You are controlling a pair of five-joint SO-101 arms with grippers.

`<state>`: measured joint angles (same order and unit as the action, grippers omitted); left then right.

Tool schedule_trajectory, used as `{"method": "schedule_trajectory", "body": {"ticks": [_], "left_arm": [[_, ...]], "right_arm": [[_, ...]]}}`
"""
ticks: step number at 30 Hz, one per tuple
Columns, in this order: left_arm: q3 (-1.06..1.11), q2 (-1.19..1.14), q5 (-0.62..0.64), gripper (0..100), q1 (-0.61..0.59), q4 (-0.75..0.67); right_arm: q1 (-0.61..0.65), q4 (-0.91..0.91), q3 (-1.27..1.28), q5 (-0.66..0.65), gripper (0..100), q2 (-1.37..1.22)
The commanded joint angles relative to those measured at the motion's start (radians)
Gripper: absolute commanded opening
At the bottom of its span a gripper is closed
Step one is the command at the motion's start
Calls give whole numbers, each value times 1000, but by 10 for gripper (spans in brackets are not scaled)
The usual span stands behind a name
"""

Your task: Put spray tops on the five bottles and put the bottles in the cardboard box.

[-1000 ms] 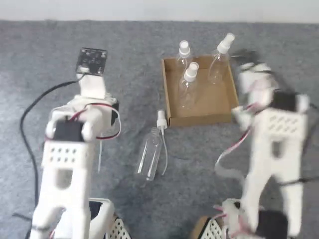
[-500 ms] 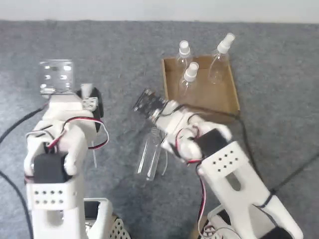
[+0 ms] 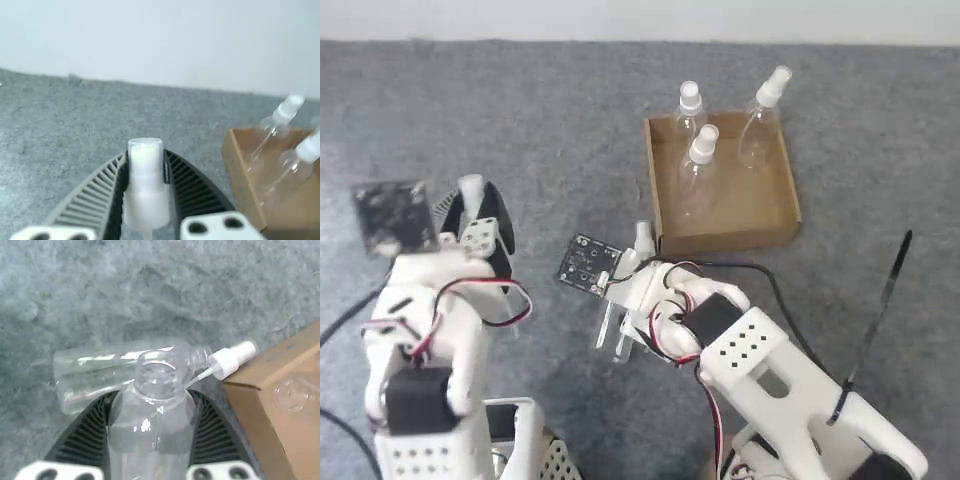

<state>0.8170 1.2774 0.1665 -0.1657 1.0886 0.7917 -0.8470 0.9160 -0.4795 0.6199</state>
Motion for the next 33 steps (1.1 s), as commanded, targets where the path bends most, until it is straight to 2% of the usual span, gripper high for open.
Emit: {"method": "schedule_trajectory", "body": {"ticks": [1, 8, 14, 19, 24, 28, 33], "left_arm": [[-7, 95, 98, 9, -21, -3], [-5, 121, 189, 9, -23, -117], [-5, 120, 255, 9, 11, -203], [16, 120, 259, 9, 103, -210], [44, 121, 264, 9, 120, -242], [47, 121, 347, 9, 155, -244], [76, 123, 348, 9, 226, -245]], "right_arm": [[5, 136, 48, 64, 5, 28], [10, 228, 110, 75, 5, 30], [4, 214, 140, 77, 5, 140], [5, 211, 216, 77, 5, 300], [7, 216, 272, 80, 5, 409], [8, 222, 290, 137, 5, 441], [8, 275, 318, 164, 5, 447]]}}
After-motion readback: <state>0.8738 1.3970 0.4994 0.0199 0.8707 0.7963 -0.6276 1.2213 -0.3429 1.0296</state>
